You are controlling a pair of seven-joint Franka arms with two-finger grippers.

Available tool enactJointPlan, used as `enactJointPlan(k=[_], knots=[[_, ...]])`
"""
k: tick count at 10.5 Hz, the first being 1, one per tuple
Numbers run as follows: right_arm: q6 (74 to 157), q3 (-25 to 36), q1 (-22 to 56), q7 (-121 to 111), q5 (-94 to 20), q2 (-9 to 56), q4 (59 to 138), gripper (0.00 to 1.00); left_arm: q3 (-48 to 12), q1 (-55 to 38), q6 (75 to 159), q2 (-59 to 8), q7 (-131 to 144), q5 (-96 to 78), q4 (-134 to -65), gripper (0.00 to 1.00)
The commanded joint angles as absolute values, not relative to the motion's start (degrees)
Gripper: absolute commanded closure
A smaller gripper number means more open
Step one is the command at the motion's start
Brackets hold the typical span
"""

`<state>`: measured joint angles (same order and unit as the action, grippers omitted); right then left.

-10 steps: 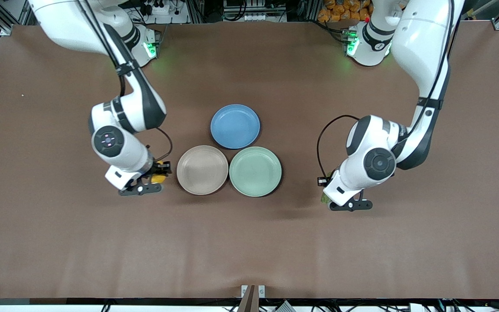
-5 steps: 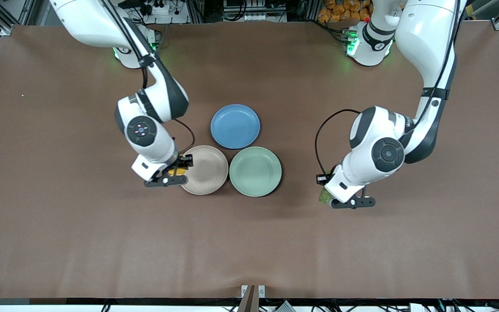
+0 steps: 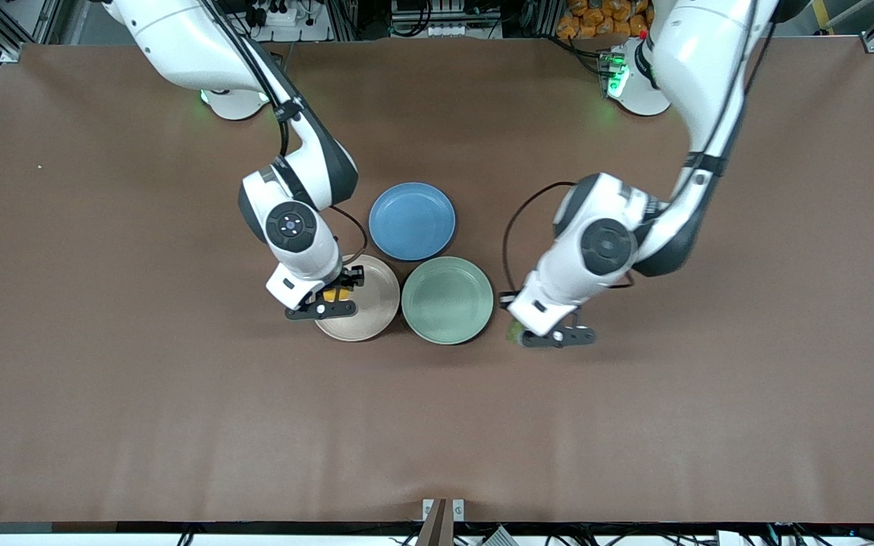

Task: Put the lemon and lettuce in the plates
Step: 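Carry the lemon over the beige plate while the left gripper carries lettuce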

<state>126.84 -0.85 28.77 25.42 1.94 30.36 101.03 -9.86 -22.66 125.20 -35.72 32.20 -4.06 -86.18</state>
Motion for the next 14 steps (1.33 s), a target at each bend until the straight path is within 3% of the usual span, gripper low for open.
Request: enactJointPlan(k=[1, 3, 5, 6, 8, 9, 14], knots=[[129.01, -0.35, 30.23, 27.42, 1.93, 33.39, 99.32, 0.63, -9.32, -25.66, 128.92, -37.18, 38.48, -5.01, -84.99, 1.0], [129.99, -0.35, 30.41, 27.68, 2.11, 34.36, 99.32, 0.61, -9.32, -26.98, 130.6, -37.79, 40.51, -5.01, -84.99, 1.0], [129.99, -0.35, 30.41, 30.22, 2.55, 35.67, 98.19, 0.47, -9.14, -29.0, 133.84, -38.06, 45.24, -4.92, -85.08, 1.0], [129.99, -0.35, 30.5, 30.32, 2.72, 36.73, 97.3, 0.46, -9.14, -29.7, 134.9, -38.06, 47.26, -4.92, -85.08, 1.0], [129.82, -0.26, 30.32, 30.24, 2.64, 37.0, 96.68, 0.27, -9.58, -29.97, 135.17, -37.71, 50.7, -5.1, -84.99, 1.0], [129.64, -0.18, 30.32, 30.15, 2.81, 36.83, 96.59, 0.0, -9.58, -30.67, 135.26, -37.27, 54.28, -5.18, -84.29, 1.0], [127.54, 0.18, 28.22, 28.92, 2.81, 35.95, 94.05, 0.0, -10.81, -30.32, 134.83, -33.58, 58.89, -10.46, -83.67, 1.0]])
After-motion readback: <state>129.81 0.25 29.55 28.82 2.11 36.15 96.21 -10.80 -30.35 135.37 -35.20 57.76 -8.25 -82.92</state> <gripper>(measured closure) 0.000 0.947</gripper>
